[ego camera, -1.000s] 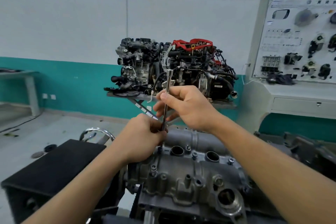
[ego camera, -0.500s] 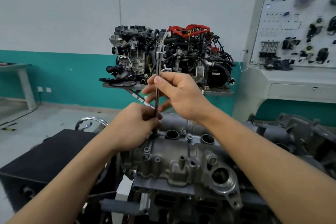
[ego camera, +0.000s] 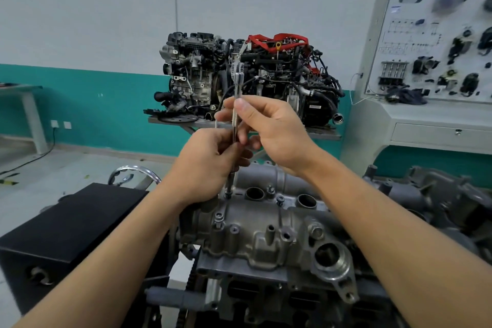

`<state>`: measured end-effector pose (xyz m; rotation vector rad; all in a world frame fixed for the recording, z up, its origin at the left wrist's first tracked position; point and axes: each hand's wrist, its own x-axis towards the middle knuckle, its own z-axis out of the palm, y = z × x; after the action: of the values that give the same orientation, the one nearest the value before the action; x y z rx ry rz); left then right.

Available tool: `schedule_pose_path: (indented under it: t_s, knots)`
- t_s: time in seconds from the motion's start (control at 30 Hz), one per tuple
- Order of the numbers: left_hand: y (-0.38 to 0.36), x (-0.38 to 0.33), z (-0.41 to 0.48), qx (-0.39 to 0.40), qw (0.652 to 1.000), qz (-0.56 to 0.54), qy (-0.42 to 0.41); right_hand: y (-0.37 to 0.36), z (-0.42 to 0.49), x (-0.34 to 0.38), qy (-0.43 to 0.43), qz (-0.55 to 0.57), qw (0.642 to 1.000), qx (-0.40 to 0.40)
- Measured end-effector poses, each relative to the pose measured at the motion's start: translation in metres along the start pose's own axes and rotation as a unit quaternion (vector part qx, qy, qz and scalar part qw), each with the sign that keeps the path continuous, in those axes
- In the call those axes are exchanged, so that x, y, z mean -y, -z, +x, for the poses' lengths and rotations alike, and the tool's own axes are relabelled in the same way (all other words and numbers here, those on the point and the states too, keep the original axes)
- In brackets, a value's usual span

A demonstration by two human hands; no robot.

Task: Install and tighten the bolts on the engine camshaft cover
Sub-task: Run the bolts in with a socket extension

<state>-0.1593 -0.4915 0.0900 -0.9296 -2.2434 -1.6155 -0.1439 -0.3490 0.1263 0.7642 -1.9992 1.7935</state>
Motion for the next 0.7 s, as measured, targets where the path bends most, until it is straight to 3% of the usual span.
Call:
schedule_pose_path:
  t_s: [0.13,0.23,0.3,0.4,0.5,0.6,0.7]
  knots:
    - [-0.0034,-0.0018,0.0009,0.033,0.996,0.073,-0.040,-0.0001,0.0000,-0.0017,-0.003,-0.032,0.999,-0.030]
    - [0.0000,-0.0012,-0.0029,-0.067,0.994,0.052,-0.063,0.0001,0.0029,-0.0054,0.027,-0.090,0.990,-0.100]
    - [0.0027,0.0001,-0.0048,-0.104,0.993,0.013,-0.060,-0.0006,0.0035,-0.0055,0.019,-0.101,0.989,-0.104]
    - [0.0000,-0.0006,-0.0053,-0.032,0.997,0.020,-0.062,0.0003,0.0029,-0.0016,-0.006,-0.031,0.999,-0.039]
    - [-0.0035,-0.0038,-0.0018,0.001,0.998,0.034,-0.050,0.0010,0.0009,0.0023,-0.005,-0.032,0.999,-0.026]
    - [-0.0035,-0.0013,-0.0015,-0.039,0.992,0.089,-0.078,-0.0011,0.0023,0.0011,0.023,-0.070,0.994,-0.076]
    - [-0.0003,0.0006,-0.0059,-0.101,0.990,0.057,-0.086,-0.0024,0.0040,0.0006,0.021,-0.069,0.993,-0.094]
